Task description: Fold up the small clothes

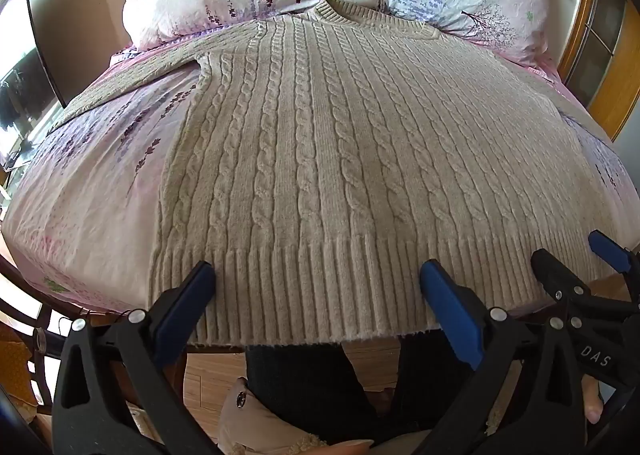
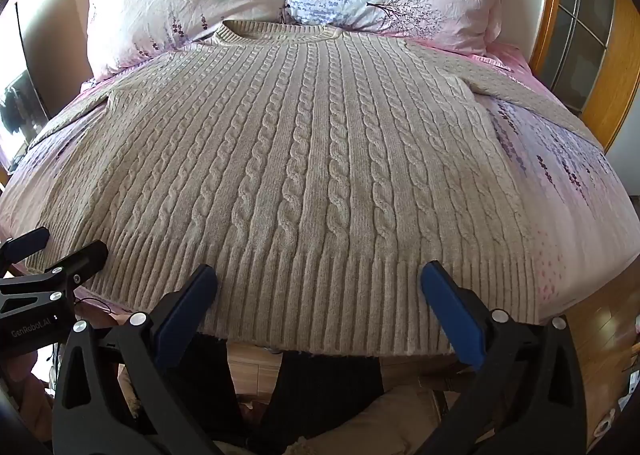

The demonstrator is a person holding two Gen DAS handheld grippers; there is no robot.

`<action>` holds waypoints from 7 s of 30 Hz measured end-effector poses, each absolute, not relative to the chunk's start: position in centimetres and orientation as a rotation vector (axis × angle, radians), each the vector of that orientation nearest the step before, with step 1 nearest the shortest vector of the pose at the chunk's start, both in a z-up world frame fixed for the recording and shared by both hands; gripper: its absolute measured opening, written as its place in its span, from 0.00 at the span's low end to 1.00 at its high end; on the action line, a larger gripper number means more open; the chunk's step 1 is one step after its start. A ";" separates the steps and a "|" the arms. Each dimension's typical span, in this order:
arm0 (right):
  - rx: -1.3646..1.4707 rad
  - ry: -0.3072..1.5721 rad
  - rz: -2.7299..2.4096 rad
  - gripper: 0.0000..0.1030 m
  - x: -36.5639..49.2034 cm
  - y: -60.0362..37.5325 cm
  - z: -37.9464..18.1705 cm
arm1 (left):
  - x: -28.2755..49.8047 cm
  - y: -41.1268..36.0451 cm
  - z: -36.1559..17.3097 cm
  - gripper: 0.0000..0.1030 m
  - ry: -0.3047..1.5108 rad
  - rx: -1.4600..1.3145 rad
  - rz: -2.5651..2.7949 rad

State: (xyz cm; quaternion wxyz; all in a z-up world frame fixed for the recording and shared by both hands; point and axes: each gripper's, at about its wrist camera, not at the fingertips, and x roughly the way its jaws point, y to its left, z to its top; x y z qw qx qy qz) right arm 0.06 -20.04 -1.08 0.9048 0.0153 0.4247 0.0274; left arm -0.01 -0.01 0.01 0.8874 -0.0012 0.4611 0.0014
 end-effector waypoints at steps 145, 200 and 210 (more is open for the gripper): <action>0.996 0.714 -0.507 0.22 19.2 -57.8 -3.6 | 16.9 3.8 5.2 0.98 0.725 -0.094 -0.214; 0.422 0.766 0.390 0.09 29.2 -20.6 4.9 | 17.3 13.3 3.9 0.98 0.656 -0.472 -0.238; 0.506 0.946 0.486 0.37 26.0 -19.6 1.5 | 20.6 12.2 2.2 0.96 0.780 -0.680 -0.385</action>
